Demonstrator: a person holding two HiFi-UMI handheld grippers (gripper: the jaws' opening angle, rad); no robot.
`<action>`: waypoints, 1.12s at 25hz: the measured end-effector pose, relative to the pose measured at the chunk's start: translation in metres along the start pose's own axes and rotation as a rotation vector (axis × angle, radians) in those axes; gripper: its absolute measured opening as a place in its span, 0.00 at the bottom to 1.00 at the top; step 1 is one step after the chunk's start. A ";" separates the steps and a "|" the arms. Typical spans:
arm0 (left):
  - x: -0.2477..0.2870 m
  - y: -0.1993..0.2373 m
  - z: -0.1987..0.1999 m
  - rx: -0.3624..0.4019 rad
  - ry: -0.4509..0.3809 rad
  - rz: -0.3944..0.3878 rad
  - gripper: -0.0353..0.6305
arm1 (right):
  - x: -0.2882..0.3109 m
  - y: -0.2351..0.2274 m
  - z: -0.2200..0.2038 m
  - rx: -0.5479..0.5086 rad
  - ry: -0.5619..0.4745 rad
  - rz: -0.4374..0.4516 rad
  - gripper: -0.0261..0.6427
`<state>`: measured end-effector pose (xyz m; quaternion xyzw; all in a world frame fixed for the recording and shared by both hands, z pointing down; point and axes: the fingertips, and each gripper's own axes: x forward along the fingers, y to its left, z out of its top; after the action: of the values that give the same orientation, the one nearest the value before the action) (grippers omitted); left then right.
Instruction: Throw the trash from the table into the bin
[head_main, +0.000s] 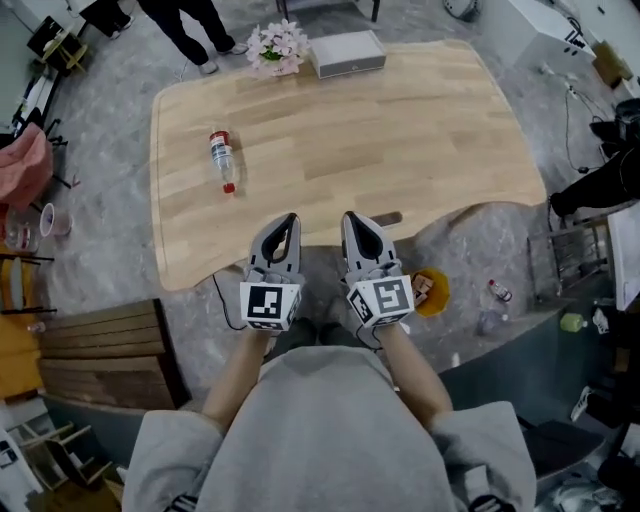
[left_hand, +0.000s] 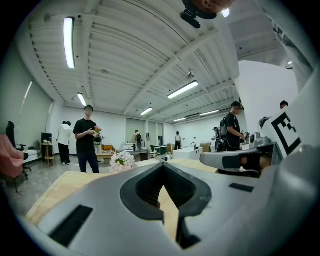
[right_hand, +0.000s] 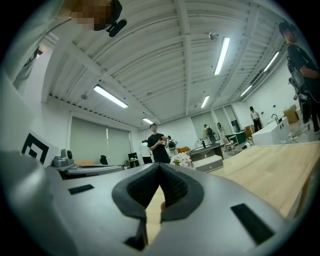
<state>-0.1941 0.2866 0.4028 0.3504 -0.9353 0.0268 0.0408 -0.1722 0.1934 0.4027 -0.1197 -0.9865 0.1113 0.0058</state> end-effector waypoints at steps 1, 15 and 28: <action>-0.004 0.006 -0.001 0.000 0.004 0.021 0.06 | 0.004 0.005 -0.002 0.004 0.005 0.020 0.04; -0.046 0.096 -0.012 0.027 0.035 0.256 0.06 | 0.069 0.075 -0.025 0.026 0.049 0.212 0.04; -0.017 0.176 -0.026 -0.004 0.039 0.221 0.06 | 0.152 0.107 -0.051 -0.010 0.106 0.193 0.04</action>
<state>-0.2952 0.4321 0.4232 0.2443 -0.9674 0.0363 0.0564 -0.2924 0.3422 0.4265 -0.2200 -0.9692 0.1001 0.0469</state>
